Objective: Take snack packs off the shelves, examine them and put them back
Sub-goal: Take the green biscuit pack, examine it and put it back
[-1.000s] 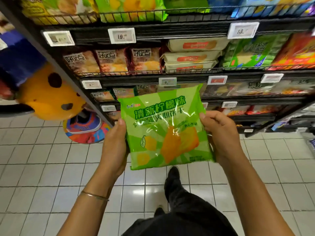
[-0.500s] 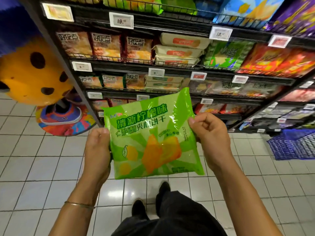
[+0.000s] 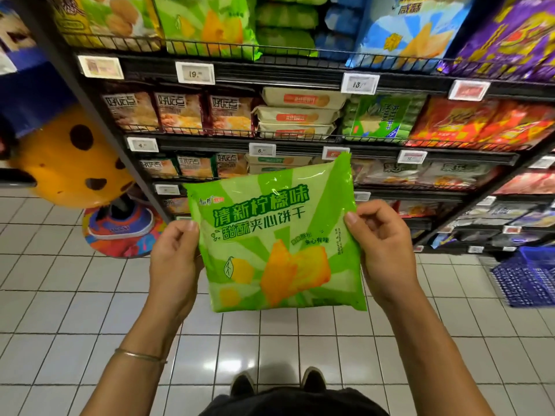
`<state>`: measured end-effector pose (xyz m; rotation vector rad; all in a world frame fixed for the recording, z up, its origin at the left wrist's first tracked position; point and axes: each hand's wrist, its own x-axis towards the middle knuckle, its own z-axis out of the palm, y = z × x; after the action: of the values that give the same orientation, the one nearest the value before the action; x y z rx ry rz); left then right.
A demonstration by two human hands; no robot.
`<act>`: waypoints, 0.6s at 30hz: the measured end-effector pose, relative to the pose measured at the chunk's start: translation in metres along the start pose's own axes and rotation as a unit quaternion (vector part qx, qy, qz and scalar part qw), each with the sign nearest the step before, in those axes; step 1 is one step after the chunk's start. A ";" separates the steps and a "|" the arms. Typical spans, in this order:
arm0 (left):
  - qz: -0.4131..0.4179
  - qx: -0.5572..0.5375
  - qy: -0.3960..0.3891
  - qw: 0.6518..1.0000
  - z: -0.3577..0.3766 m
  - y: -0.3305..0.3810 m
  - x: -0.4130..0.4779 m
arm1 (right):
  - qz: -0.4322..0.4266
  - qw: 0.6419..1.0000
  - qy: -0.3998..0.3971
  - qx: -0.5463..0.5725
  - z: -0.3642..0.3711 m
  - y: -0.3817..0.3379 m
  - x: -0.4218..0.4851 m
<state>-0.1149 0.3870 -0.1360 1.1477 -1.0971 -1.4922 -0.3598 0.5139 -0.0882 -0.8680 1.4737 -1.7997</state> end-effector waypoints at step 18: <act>-0.179 -0.113 0.024 0.977 0.050 -0.032 -0.018 | 0.039 0.989 -0.109 0.097 0.008 -0.020 -0.004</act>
<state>-0.1659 0.4159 -0.1559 1.2559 -0.6880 -1.8039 -0.3526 0.5155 -0.0676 -0.8649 1.1598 -1.6980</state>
